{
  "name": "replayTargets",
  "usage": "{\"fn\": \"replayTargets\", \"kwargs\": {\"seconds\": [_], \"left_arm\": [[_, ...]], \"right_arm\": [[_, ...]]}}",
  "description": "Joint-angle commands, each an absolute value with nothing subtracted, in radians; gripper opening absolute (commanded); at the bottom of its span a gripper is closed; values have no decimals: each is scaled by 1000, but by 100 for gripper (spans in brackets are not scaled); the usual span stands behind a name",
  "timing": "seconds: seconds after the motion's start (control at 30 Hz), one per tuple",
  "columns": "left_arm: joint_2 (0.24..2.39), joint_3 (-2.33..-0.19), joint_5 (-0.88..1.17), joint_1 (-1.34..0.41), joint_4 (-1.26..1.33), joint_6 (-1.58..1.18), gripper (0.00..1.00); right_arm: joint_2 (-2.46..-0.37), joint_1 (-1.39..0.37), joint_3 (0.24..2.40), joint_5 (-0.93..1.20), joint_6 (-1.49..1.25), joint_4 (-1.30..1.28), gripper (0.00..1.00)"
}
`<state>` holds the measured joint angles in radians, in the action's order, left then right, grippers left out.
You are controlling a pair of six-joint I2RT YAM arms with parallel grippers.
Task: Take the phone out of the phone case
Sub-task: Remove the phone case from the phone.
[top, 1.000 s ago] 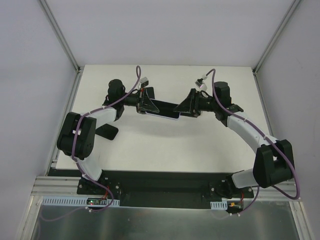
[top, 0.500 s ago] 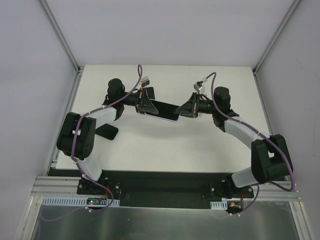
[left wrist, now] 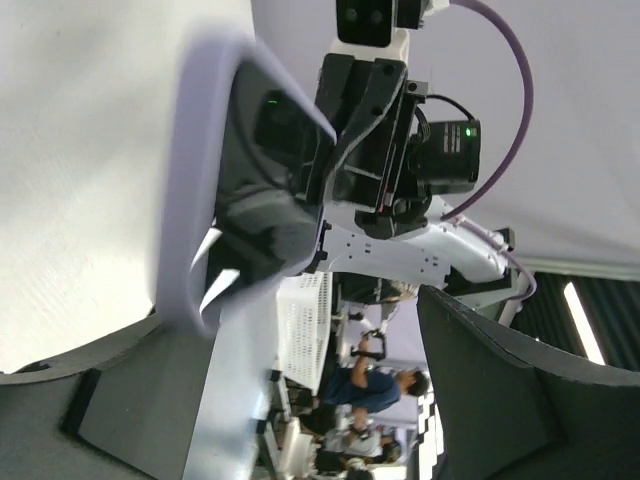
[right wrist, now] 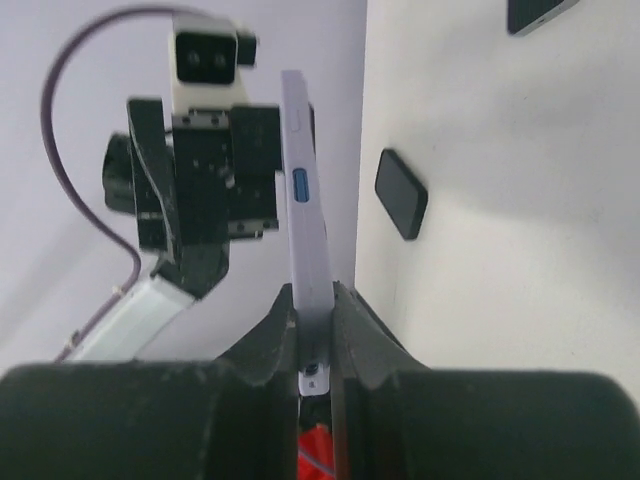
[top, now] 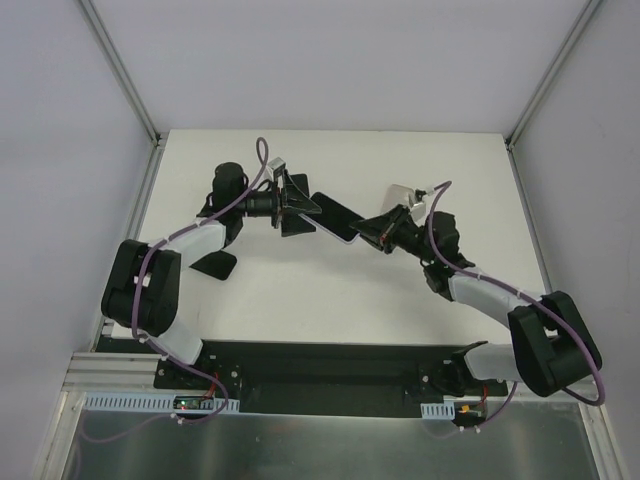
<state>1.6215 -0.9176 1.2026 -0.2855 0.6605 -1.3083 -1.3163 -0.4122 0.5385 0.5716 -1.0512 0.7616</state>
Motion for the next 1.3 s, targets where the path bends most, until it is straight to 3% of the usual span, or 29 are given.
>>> {"fn": "replayTargets", "kwargs": {"seconds": [0.0, 0.27, 0.83, 1.03, 1.27], "left_arm": [[1509, -864, 1072, -287, 477, -1272, 79], [1515, -842, 1000, -302, 465, -1337, 82], [1638, -856, 908, -319, 575, -1354, 82], [1681, -868, 865, -344, 704, -1417, 78], [1678, -841, 804, -347, 824, -1486, 66]], "right_arm": [[-1261, -451, 515, 140, -1169, 832, 2], [-1247, -635, 568, -118, -1238, 729, 1], [-1250, -744, 603, -241, -1402, 667, 1], [-1288, -772, 615, -242, -1514, 673, 2], [-1293, -808, 611, -282, -1643, 612, 1]]}}
